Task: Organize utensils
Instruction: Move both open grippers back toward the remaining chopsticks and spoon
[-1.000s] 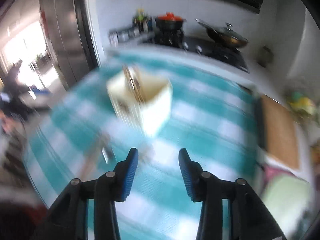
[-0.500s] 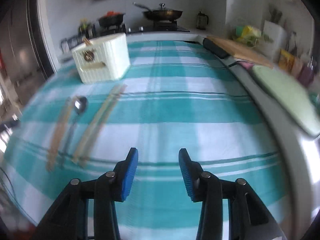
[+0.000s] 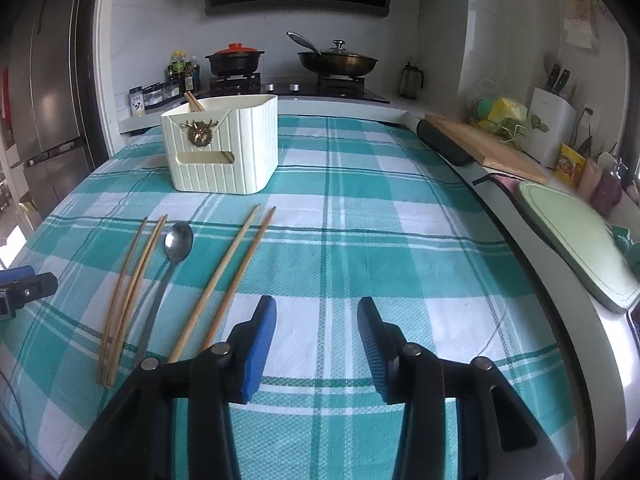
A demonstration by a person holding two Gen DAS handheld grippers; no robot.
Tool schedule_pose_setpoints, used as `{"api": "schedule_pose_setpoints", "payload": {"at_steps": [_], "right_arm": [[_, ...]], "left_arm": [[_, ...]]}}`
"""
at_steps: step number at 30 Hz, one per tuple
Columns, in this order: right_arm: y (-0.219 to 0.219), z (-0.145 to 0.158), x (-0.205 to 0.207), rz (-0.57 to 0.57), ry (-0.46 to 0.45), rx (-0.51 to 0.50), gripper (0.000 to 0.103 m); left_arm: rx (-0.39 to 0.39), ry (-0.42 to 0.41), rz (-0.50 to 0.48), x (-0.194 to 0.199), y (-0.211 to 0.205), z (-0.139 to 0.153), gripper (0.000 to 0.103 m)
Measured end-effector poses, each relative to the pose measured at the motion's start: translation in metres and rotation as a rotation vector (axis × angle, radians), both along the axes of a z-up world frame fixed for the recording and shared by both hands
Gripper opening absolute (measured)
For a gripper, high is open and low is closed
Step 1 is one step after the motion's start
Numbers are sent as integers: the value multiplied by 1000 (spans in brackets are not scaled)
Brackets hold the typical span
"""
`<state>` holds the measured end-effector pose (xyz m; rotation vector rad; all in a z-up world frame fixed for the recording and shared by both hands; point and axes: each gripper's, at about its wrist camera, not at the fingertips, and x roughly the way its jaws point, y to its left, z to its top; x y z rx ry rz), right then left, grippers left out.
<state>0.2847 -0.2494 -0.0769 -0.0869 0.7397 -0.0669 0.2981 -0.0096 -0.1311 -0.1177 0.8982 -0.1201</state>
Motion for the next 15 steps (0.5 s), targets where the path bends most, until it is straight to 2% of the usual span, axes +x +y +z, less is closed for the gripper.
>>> {"api": "schedule_pose_setpoints", "payload": {"at_steps": [15], "right_arm": [[-5, -9, 5, -29, 30, -24, 43]], "left_arm": [[-12, 35, 24, 3, 8, -13, 87]]}}
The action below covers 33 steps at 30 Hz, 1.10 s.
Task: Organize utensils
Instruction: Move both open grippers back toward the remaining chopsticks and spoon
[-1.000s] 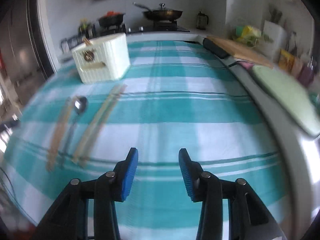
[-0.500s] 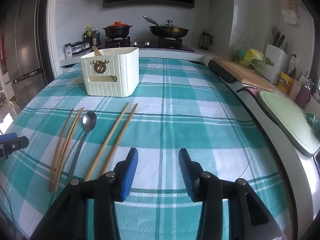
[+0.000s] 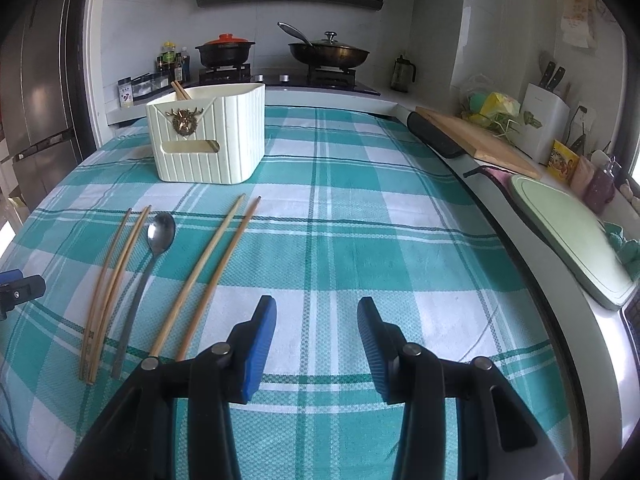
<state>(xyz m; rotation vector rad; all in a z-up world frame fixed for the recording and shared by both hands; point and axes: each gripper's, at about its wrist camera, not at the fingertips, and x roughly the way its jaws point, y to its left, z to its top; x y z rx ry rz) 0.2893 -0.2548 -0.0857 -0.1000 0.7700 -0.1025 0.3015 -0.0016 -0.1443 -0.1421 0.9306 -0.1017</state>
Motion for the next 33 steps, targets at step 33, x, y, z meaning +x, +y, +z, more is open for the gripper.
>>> {"api": "schedule_pose_setpoints", "payload": {"at_steps": [33], "right_arm": [[15, -22, 24, 142, 82, 171, 43]], "left_arm": [[-58, 54, 39, 34, -13, -21, 88]]}}
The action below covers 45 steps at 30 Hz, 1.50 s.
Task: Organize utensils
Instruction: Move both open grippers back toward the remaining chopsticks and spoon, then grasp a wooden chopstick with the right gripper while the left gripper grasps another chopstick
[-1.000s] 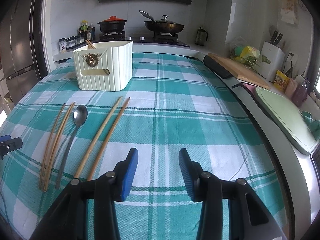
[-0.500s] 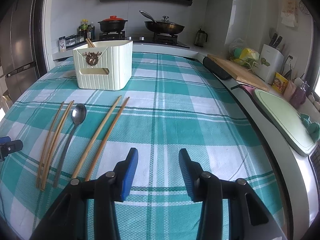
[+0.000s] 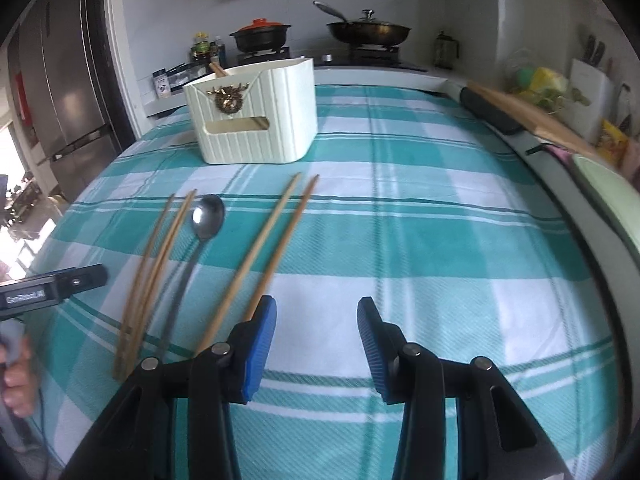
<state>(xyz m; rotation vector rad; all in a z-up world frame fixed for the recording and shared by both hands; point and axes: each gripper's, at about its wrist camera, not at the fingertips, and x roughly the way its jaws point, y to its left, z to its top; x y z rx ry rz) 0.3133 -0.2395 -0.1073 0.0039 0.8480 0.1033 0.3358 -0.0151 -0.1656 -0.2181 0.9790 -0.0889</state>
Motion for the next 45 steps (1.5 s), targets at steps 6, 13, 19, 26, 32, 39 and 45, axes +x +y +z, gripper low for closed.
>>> {"api": "schedule_pose_setpoints", "payload": {"at_steps": [6, 13, 19, 26, 32, 39, 45], "right_arm": [[12, -8, 22, 39, 46, 31, 42], [26, -17, 42, 59, 80, 17, 37], [31, -29, 46, 67, 110, -8, 31], [29, -29, 47, 56, 97, -58, 8], [15, -29, 41, 16, 95, -72, 7], [-5, -28, 26, -33, 104, -99, 7], [-18, -27, 19, -51, 123, -112, 7]], "left_arm": [[34, 13, 20, 12, -12, -8, 88], [96, 6, 14, 16, -19, -12, 88], [129, 2, 9, 17, -24, -14, 91], [224, -22, -50, 13, -39, -18, 91], [233, -14, -84, 7, -25, -18, 92], [244, 2, -123, -4, -5, -17, 91], [256, 17, -141, -8, 2, -16, 91]]}}
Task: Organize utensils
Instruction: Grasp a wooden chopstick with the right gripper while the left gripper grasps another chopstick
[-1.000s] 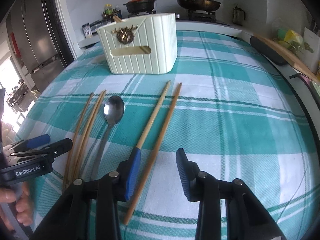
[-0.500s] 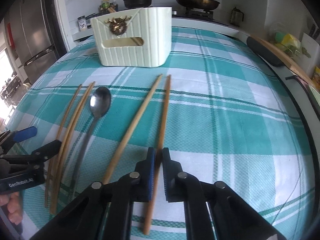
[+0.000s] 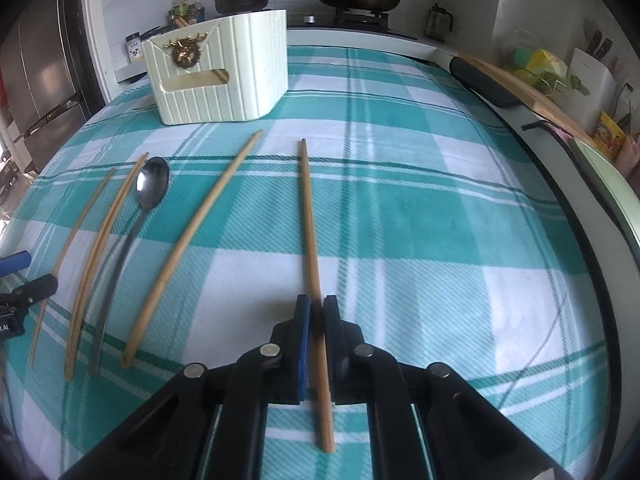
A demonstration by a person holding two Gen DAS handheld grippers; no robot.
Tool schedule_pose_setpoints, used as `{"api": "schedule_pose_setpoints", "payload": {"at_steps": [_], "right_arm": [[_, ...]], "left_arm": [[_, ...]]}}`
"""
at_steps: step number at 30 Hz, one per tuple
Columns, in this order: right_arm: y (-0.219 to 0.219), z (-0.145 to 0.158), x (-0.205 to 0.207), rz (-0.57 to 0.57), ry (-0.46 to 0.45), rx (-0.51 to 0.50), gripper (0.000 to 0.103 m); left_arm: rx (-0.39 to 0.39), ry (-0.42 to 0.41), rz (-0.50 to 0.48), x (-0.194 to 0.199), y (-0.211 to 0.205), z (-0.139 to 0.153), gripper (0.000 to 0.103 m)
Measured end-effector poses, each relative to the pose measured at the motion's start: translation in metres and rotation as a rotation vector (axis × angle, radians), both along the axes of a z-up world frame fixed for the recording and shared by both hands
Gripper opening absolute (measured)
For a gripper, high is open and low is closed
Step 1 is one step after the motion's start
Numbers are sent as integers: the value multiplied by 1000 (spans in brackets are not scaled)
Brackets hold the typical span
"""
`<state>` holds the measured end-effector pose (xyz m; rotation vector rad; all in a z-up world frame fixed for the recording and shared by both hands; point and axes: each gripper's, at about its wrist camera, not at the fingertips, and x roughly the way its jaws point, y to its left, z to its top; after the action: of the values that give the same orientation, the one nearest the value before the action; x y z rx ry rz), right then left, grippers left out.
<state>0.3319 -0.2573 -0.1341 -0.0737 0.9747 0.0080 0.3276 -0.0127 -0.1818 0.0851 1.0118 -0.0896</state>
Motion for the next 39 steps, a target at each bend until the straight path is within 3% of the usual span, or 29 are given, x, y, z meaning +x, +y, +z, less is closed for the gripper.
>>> {"api": "schedule_pose_setpoints", "payload": {"at_steps": [3, 5, 7, 11, 17, 19, 27, 30, 32, 33, 34, 39], "right_arm": [[1, 1, -3, 37, 23, -24, 8], [2, 1, -3, 78, 43, -31, 17], [4, 2, -3, 116, 63, -43, 33], [7, 3, 4, 204, 117, -71, 33], [-1, 1, 32, 216, 154, -25, 33], [0, 1, 42, 220, 155, -26, 33], [11, -1, 103, 244, 175, -18, 32], [14, -3, 131, 216, 176, 0, 31], [16, -2, 145, 194, 170, 3, 16], [17, -2, 151, 190, 172, 4, 6], [17, -2, 155, 184, 173, 15, 6], [11, 13, 150, 166, 127, 98, 6]], "left_arm": [[-1, 26, -27, 1, 1, 0, 91], [-6, 39, -37, 2, 2, 0, 91], [-19, 54, -44, 4, 5, -1, 91], [-15, 86, -70, 14, 7, -3, 95], [-25, 106, -74, 41, 6, -1, 90], [-24, 112, -85, 51, 2, 1, 80], [-8, 172, -158, 92, -17, 5, 60], [-16, 177, -150, 109, -20, 7, 42], [-33, 173, -141, 117, -20, 7, 29], [-38, 168, -134, 119, -19, 8, 15], [-43, 165, -130, 120, -18, 8, 7], [-158, 128, -101, 118, -2, 15, 4]]}}
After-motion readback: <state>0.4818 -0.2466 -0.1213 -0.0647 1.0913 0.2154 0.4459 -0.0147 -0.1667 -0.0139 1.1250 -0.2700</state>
